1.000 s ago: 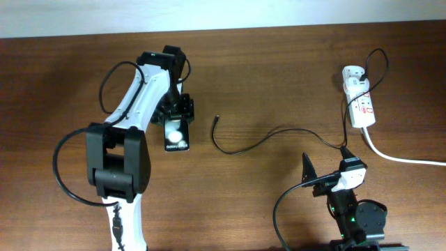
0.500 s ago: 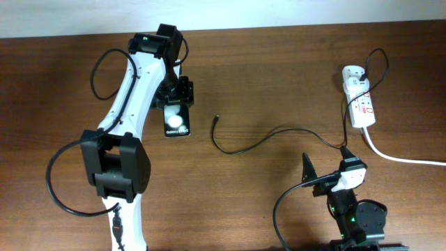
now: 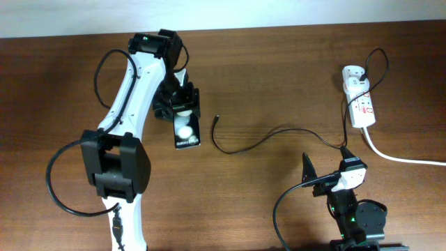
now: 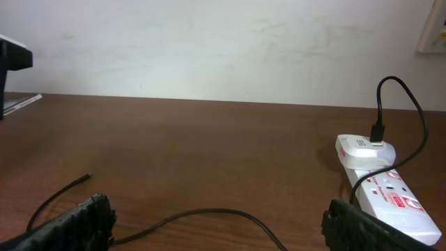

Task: Plug charger to phone and switch on socket
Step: 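Lift the phone upright with the left gripper, then swing the held phone left and raise it, bottom facing right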

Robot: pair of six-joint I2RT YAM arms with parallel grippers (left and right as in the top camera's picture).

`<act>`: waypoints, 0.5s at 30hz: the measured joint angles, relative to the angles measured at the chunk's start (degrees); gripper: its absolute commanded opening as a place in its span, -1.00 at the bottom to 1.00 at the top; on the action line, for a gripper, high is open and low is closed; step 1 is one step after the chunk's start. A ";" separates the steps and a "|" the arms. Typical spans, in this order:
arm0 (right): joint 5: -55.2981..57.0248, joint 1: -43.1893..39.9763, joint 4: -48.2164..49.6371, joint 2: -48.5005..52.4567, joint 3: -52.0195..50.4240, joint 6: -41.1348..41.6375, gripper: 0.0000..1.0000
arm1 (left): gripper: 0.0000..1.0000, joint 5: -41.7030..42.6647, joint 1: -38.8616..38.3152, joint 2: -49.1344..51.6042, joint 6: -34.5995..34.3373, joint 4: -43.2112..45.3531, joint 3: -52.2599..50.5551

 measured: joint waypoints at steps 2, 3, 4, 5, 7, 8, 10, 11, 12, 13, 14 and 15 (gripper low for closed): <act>0.00 0.00 0.00 0.00 0.00 0.00 0.97 | -0.29 0.39 0.00 0.00 0.00 -1.33 0.00; 0.00 0.00 0.00 0.00 0.00 0.00 0.97 | -0.29 0.42 0.00 0.00 0.00 -2.10 0.02; -0.02 0.00 0.00 0.00 0.00 0.02 0.97 | -0.35 0.46 0.00 0.00 0.00 -2.93 0.02; 0.00 0.00 0.00 0.00 0.00 0.02 0.97 | -0.38 0.59 0.00 0.00 0.00 -3.45 0.02; 0.00 0.00 0.00 0.00 0.00 0.02 0.98 | -0.45 0.61 0.00 0.00 0.00 -4.98 0.04; 0.00 0.00 0.00 0.00 0.00 0.00 0.97 | -0.49 1.03 0.02 0.00 0.00 -5.62 0.04; 0.00 0.00 0.00 0.00 0.00 0.02 0.97 | -0.67 3.34 0.00 0.00 0.00 -6.25 0.04; 0.00 0.00 0.02 0.00 0.00 0.02 0.97 | -0.69 4.37 0.00 0.00 0.00 -6.23 0.04; 0.00 0.00 0.00 0.00 0.00 -0.02 0.97 | -0.65 6.03 0.00 0.00 0.00 -6.23 0.04; 0.00 0.00 0.00 0.00 0.00 0.02 0.97 | -0.60 7.54 0.00 0.00 0.00 -6.23 0.04; 0.00 0.00 0.00 0.00 0.00 -0.02 0.97 | -0.57 8.68 0.00 0.00 -0.04 -6.19 0.04; -0.02 0.00 0.00 0.00 0.00 0.04 0.97 | -0.56 9.07 0.00 0.00 -0.07 -6.19 0.04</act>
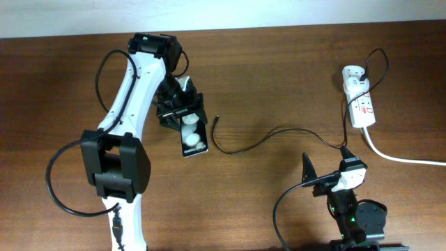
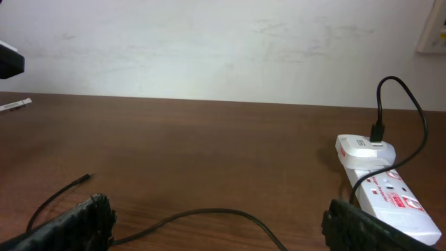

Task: Plug charger to phone and switch on socket
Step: 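Swing the held phone left and raise it, bottom facing right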

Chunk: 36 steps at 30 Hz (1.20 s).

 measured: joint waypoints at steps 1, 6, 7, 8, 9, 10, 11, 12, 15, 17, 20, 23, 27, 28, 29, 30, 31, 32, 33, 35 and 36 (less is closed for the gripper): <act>0.02 0.00 0.00 0.00 0.00 -0.04 0.97 | -0.54 0.55 0.00 0.00 -0.11 0.00 0.00; 0.02 0.00 0.00 0.00 0.00 -0.04 0.97 | -0.56 4.26 0.00 0.00 -3.80 0.44 0.00; 0.02 0.00 0.00 0.00 0.00 -0.04 0.97 | -0.56 5.38 0.00 0.00 -4.33 0.63 0.00; 0.02 0.00 0.00 0.00 0.00 -0.04 0.98 | -0.56 6.67 0.00 0.00 -4.81 0.66 0.00; 0.00 0.00 0.00 0.00 0.00 -0.04 0.97 | -0.55 8.39 0.00 0.00 -5.09 0.66 0.00; 0.02 0.00 0.00 0.00 0.00 0.00 0.97 | -0.55 9.53 0.00 0.00 -5.14 0.66 0.00; 0.02 0.00 0.00 0.00 0.00 -0.04 0.97 | -0.55 10.54 0.00 0.00 -5.16 0.66 0.00; 0.02 0.00 0.00 0.00 0.00 -0.04 0.97 | -0.55 11.78 0.00 0.00 -5.22 0.66 0.00; 0.00 0.00 0.00 0.00 0.00 -0.02 0.97 | -0.50 15.74 0.00 0.00 -5.35 0.66 0.00; 0.02 0.00 0.00 0.00 0.00 -0.04 0.97 | -0.49 18.88 0.00 0.00 -5.35 0.66 0.00; 0.02 0.00 0.00 0.00 0.00 -0.02 0.97 | -0.52 22.16 0.00 0.00 -5.38 0.66 0.00; 0.02 0.00 0.00 0.00 0.00 -0.02 0.97 | -0.49 26.32 0.00 0.00 -6.78 0.94 0.00; 0.02 0.00 0.00 0.00 0.00 -0.02 0.97 | -0.57 29.16 0.00 0.00 -12.70 3.45 0.00; 0.02 0.00 0.00 0.00 0.00 -0.02 0.97 | -0.58 29.83 0.02 0.00 -14.45 4.09 0.00; 0.02 0.00 0.00 0.00 0.00 -0.04 0.97 | -0.63 30.58 0.09 0.00 -16.22 4.33 0.00; 0.02 0.00 0.00 0.00 0.00 -0.04 0.97 | -0.63 31.41 0.35 0.00 -17.14 4.57 0.00; 0.02 0.00 0.00 0.00 0.00 -0.02 0.97 | -0.63 32.17 0.79 0.00 -18.01 4.79 0.00; 0.02 0.00 0.00 0.00 0.00 -0.02 0.97 | -0.62 32.87 1.88 0.00 -18.82 5.11 0.00; 0.02 0.00 0.02 0.00 0.00 -0.02 0.97 | -0.61 33.33 3.45 0.00 -19.45 5.40 0.00; 0.00 0.00 0.00 0.00 0.00 -0.02 0.97 | -0.60 33.64 6.78 0.00 -20.04 5.42 0.00; 0.02 0.00 0.00 0.00 0.00 -0.04 0.97 | -0.60 33.73 8.59 0.00 -20.15 5.42 0.00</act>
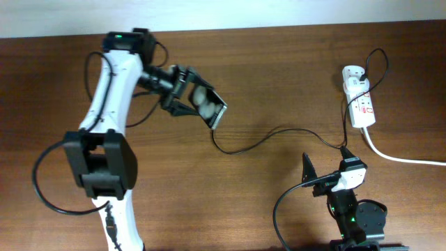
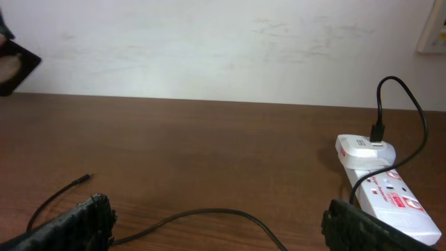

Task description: Plug charger to phone and switch on socket

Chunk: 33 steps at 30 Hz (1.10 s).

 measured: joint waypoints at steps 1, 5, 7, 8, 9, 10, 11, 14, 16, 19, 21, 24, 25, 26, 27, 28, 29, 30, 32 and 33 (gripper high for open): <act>0.00 0.00 0.00 0.00 0.00 0.02 0.97 | -0.60 0.00 1.70 0.00 -0.15 0.02 0.00; 0.00 0.00 0.00 0.00 0.00 0.00 0.97 | -0.64 -0.61 7.89 0.00 -0.20 0.02 0.00; 0.00 0.00 0.00 0.00 0.00 0.00 0.97 | -0.67 -0.90 10.25 0.00 -0.20 -0.02 0.00; -0.02 0.00 0.00 0.00 0.00 -0.02 0.97 | -0.67 -0.90 11.34 0.00 -0.20 -0.02 0.00; 0.00 0.00 0.00 0.00 0.00 0.02 0.97 | -0.68 -0.79 12.44 0.00 -0.20 -0.13 0.00; 0.00 0.00 0.00 0.00 0.00 0.02 0.97 | -0.70 -0.42 13.07 0.00 -0.20 -0.24 0.00; 0.00 0.00 0.00 0.00 0.00 0.00 0.97 | -0.73 0.22 13.49 0.00 -0.22 -0.28 0.00; 0.00 0.00 0.00 0.00 0.00 0.02 0.97 | -0.74 3.69 14.29 0.00 -0.35 -0.31 0.00; 0.00 0.00 0.00 0.00 0.00 0.00 0.97 | -0.69 5.84 14.25 0.00 -0.39 -0.70 0.00; -0.02 0.00 0.00 0.00 0.00 0.02 0.97 | -0.81 7.98 14.21 0.00 -0.42 -3.85 0.00; 0.00 0.00 0.00 0.00 0.00 0.02 0.97 | -0.96 8.68 14.21 0.00 -0.42 -5.79 0.00; 0.00 0.00 0.00 0.00 0.00 0.00 0.97 | -0.99 9.22 14.21 0.00 -0.42 -5.90 0.00; -0.02 0.00 0.00 0.00 0.00 0.02 0.97 | -0.98 9.42 14.21 0.00 -0.42 -5.90 0.00; 0.00 0.00 0.00 0.00 0.00 -0.02 0.97 | -0.97 10.29 14.21 0.00 -0.42 -5.90 0.00; 0.00 0.00 0.00 0.00 0.00 0.00 0.97 | -0.96 10.78 14.21 0.00 -0.42 -5.90 0.00; 0.00 0.00 0.00 0.00 0.00 -0.02 0.97 | -0.96 11.93 14.21 0.00 -0.42 -5.90 0.00; 0.00 0.00 0.00 0.00 0.00 0.00 0.97 | -0.96 12.70 14.21 0.00 -0.44 -5.90 0.00; 0.00 0.00 0.00 0.00 0.00 0.00 0.97 | -0.93 13.38 14.21 0.00 -0.68 -5.90 0.00; 0.00 0.00 0.00 0.00 0.00 0.00 0.97 | -0.89 13.81 14.21 0.00 -2.10 -5.90 0.00; 0.00 0.00 0.00 0.00 0.00 -0.02 0.97 | -0.86 13.97 14.21 0.00 -3.45 -5.90 0.00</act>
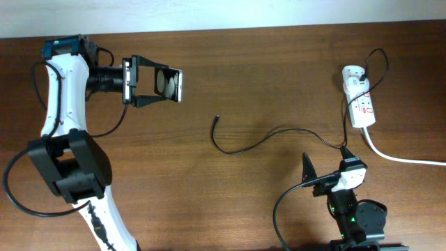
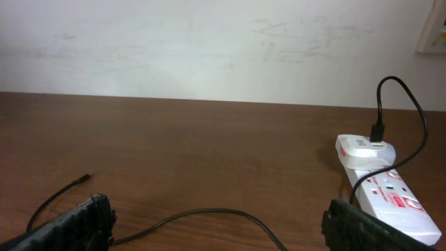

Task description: Plug charger to phone and switch on socket

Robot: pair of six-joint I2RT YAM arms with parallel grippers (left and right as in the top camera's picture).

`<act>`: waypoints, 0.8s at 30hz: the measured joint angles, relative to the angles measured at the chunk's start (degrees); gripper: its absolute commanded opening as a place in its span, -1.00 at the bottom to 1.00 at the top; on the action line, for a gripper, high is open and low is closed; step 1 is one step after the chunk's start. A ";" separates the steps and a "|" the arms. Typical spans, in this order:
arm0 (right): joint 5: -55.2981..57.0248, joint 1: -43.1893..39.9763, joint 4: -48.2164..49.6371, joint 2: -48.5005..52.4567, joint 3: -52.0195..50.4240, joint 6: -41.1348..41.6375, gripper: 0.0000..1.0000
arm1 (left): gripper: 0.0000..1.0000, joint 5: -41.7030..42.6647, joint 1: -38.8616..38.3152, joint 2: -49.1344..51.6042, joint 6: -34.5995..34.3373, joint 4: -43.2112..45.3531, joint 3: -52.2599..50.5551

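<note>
My left gripper is shut on the phone, holding it on edge above the table's back left. The black charger cable lies loose across the middle; its free plug end rests on the wood to the right of the phone, apart from it. The cable's other end goes into the white charger at the top of the white power strip at the far right. My right gripper stands wide open at the front edge, the cable passing between its fingers.
The strip's thick white mains lead runs off the right edge. A pale wall bounds the far side of the brown table. The left arm's own cable loops near its wrist.
My left gripper, still holding the phone, has moved left and toward the back, away from the cable's plug end. The phone has left the right wrist view. The right arm is unchanged.
The phone first lay flat on the table under my left gripper, left of the plug end. Then it was turned slightly toward the plug. Later it was lifted and tilted close above the plug end, and now it is held farther left. Cable, strip and right gripper stayed put.
</note>
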 measured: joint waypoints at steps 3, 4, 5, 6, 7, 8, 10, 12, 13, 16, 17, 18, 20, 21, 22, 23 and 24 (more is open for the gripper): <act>0.00 0.00 0.00 0.00 0.00 0.04 0.97 | -0.81 0.31 0.00 0.00 -3.56 0.00 0.00; 0.00 0.00 0.00 0.00 0.00 0.04 0.97 | -0.81 0.42 0.00 0.00 -5.81 0.00 0.00; 0.00 0.00 0.00 0.00 0.00 0.04 0.97 | -0.80 0.42 0.00 0.00 -6.73 0.02 0.00; 0.00 0.00 0.00 0.00 0.00 0.04 0.97 | -0.79 0.42 0.00 0.00 -7.74 0.00 0.00; 0.00 0.00 0.00 0.00 0.00 0.02 0.97 | -0.80 0.42 0.00 0.00 -9.01 0.00 0.00; 0.00 0.00 0.00 0.00 0.00 0.00 0.97 | -0.80 0.42 0.00 0.00 -9.97 0.00 0.00; 0.00 0.00 0.00 0.00 0.00 0.02 0.97 | -0.80 0.44 0.04 0.00 -10.93 0.00 0.00; 0.00 0.00 0.00 0.00 0.00 0.02 0.97 | -0.80 0.44 0.04 0.00 -11.45 0.00 0.00; -0.02 0.00 0.00 0.00 0.00 0.04 0.97 | -0.81 0.42 0.07 0.00 -11.50 0.00 0.00; -0.02 0.00 0.00 0.00 0.00 0.02 0.97 | -0.81 0.33 0.07 0.00 -11.50 0.00 0.00; 0.00 0.00 0.00 0.00 0.00 0.02 0.97 | -0.81 0.28 0.07 0.00 -11.52 0.00 0.00; 0.00 0.00 0.00 0.00 0.00 0.04 0.97 | -0.81 0.11 0.04 0.00 -11.50 0.00 0.00; 0.00 0.00 0.00 0.00 0.00 0.02 0.97 | -0.81 -0.11 0.07 0.00 -11.52 0.00 0.00; 0.00 0.00 0.00 0.00 0.00 0.02 0.97 | -0.81 -0.13 0.07 0.00 -11.52 0.00 0.00; 0.00 0.00 0.00 0.00 0.00 0.04 0.97 | -0.81 -0.15 0.07 0.00 -11.52 0.00 0.00; 0.00 0.00 0.00 0.00 0.00 0.02 0.97 | -0.81 -0.24 0.07 0.00 -11.52 0.00 0.00; 0.00 0.00 0.00 0.00 0.00 0.02 0.97 | -0.81 -0.26 0.07 0.00 -11.52 0.00 0.00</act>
